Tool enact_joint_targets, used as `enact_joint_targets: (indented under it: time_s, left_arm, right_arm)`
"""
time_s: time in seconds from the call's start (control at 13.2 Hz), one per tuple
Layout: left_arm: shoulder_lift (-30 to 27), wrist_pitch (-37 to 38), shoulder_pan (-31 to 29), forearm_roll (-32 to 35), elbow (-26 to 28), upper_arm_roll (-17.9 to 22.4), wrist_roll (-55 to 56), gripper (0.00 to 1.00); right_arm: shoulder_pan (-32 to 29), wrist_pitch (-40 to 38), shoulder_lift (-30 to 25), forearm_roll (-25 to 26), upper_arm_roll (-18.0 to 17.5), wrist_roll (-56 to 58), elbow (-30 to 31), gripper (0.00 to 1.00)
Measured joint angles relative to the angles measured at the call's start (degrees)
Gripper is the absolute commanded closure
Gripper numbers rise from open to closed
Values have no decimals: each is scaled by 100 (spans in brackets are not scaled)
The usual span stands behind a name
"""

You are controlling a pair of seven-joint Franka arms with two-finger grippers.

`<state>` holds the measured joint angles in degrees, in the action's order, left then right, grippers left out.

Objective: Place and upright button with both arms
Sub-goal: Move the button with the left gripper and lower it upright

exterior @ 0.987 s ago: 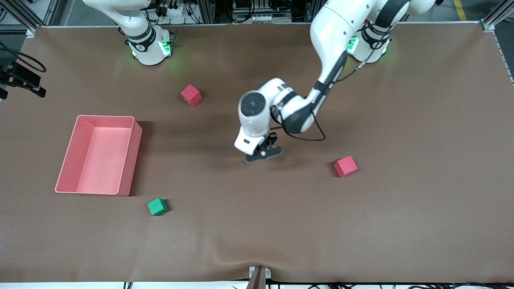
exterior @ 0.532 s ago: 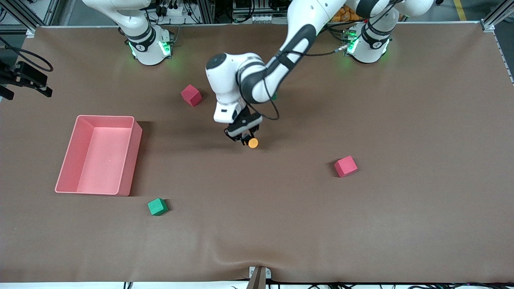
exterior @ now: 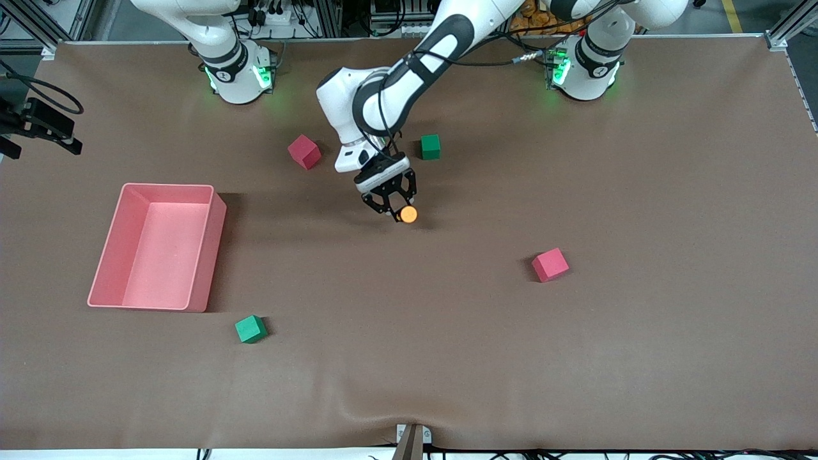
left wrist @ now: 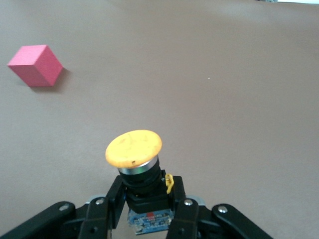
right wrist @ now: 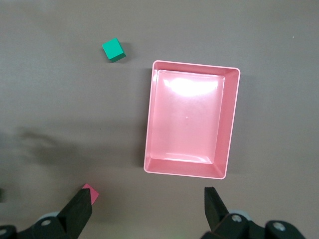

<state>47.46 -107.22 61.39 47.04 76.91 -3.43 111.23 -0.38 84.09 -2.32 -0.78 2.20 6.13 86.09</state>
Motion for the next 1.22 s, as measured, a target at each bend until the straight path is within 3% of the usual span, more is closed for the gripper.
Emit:
enact_joint_targets:
  time_s: [0.61,1.22]
  left_arm:
    - [600,738,542,1253,65,1,1476,100]
    - [980,1219,855,1869,71,9,1752,100]
  right_arm:
    - [-11,0,1,0,17,0,0,0]
    - [-11,0,1,0,17,0,0,0]
